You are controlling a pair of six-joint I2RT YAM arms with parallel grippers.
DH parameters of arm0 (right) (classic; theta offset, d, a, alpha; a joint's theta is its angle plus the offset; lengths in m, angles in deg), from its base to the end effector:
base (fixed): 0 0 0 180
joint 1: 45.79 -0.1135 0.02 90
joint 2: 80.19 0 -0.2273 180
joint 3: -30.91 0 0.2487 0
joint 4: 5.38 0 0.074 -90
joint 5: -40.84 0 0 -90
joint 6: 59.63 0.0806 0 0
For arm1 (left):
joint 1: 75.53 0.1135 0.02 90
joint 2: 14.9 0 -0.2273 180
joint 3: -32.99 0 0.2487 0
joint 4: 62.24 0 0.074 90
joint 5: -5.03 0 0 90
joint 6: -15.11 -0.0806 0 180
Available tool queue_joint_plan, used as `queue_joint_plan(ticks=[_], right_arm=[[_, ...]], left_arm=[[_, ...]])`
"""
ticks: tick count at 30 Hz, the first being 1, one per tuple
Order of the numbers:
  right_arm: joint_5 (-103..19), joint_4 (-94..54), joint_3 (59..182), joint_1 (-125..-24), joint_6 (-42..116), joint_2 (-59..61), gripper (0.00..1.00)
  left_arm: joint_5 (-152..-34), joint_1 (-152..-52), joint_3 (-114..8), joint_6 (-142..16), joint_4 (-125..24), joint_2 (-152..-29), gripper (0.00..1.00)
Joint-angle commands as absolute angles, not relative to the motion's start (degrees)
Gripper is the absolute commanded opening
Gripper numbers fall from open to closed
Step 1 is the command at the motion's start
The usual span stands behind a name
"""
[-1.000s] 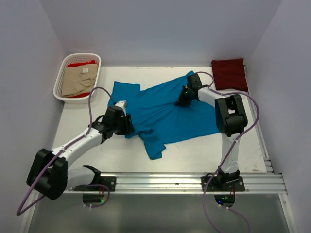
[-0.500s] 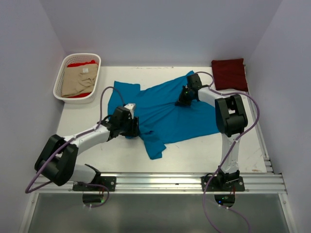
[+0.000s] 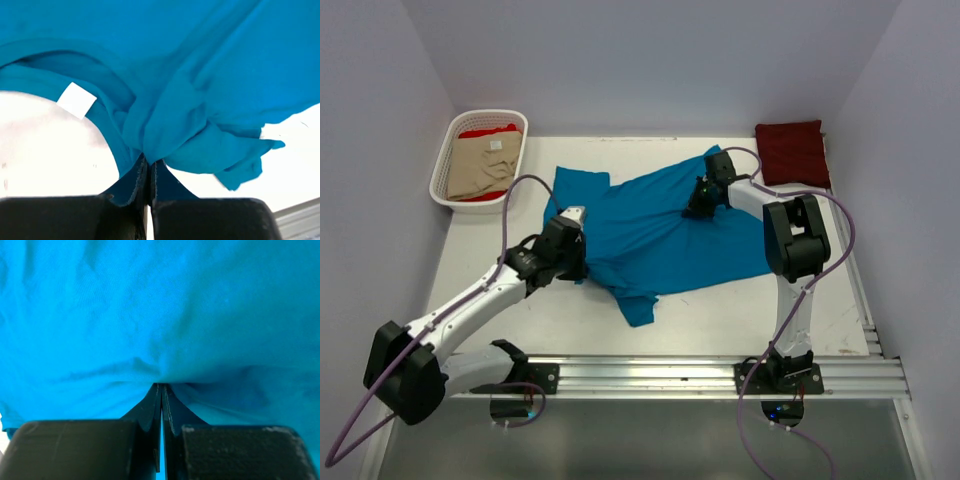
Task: Fold and stack the t-shirts
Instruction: Flatten the tshirt out
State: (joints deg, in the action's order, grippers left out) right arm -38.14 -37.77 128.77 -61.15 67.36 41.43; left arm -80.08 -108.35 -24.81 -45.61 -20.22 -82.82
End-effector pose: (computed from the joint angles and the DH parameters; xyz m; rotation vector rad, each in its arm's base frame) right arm 0.4318 0.1346 0.0797 0.4183 2.6021 0.5817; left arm 0.2341 -0.1428 0.1586 0.0408 2.5104 -0.3523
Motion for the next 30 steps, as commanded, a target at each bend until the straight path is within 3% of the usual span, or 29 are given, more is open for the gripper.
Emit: queue_joint_plan(ticks=[1, 10, 13, 14, 15, 16, 17, 23, 25, 26, 28, 29, 30], right_arm=[[-46.88, -46.06, 126.87, -59.94, 64.12, 44.97, 0.00], [-46.88, -46.32, 127.31, -59.86, 64.21, 45.32, 0.00], [-46.97, -46.41, 127.49, -59.94, 64.12, 45.41, 0.00], [-46.97, -46.49, 127.58, -60.03, 64.03, 45.41, 0.00], [-46.97, -46.50, 127.66, -59.94, 64.03, 45.49, 0.00], [-46.97, -46.58, 127.67, -59.86, 63.95, 45.49, 0.00], [-46.97, -46.58, 127.75, -60.03, 63.95, 45.49, 0.00], [-46.97, -46.50, 127.49, -60.03, 63.77, 45.32, 0.00], [-46.79, -46.32, 127.05, -59.94, 63.86, 45.06, 0.00], [-46.70, -46.15, 126.79, -60.03, 63.68, 44.71, 0.00], [-46.79, -46.23, 126.52, -60.03, 63.33, 44.35, 0.00], [-46.88, -46.32, 126.44, -60.03, 63.16, 44.09, 0.00], [-46.88, -46.67, 126.44, -60.03, 62.89, 44.00, 0.00]], left_arm=[[-78.28, -108.49, -26.59, -40.97, -8.48, -76.71, 0.00], [-83.03, -108.49, -21.05, -35.52, 1.99, -68.35, 0.13], [-81.46, -108.49, -20.70, -32.89, 5.77, -64.13, 0.41], [-80.58, -108.49, -21.05, -32.10, 7.52, -62.90, 0.76], [-78.83, -108.49, -22.01, -31.48, 8.14, -61.50, 0.90], [-77.86, -108.58, -22.54, -30.86, 8.32, -58.79, 1.00], [-76.98, -108.49, -23.15, -30.60, 8.06, -57.63, 1.00], [-73.19, -108.49, -25.01, -33.48, -4.46, -56.20, 1.00], [-71.88, -108.49, -24.30, -35.15, -9.67, -59.61, 0.92], [-71.78, -108.41, -23.78, -36.21, -15.96, -61.20, 0.73], [-70.47, -108.49, -23.51, -38.14, -21.97, -66.65, 0.43], [-68.11, -108.41, -24.29, -38.50, -26.35, -68.93, 0.12], [-66.79, -108.32, -25.00, -38.68, -27.70, -74.00, 0.00]])
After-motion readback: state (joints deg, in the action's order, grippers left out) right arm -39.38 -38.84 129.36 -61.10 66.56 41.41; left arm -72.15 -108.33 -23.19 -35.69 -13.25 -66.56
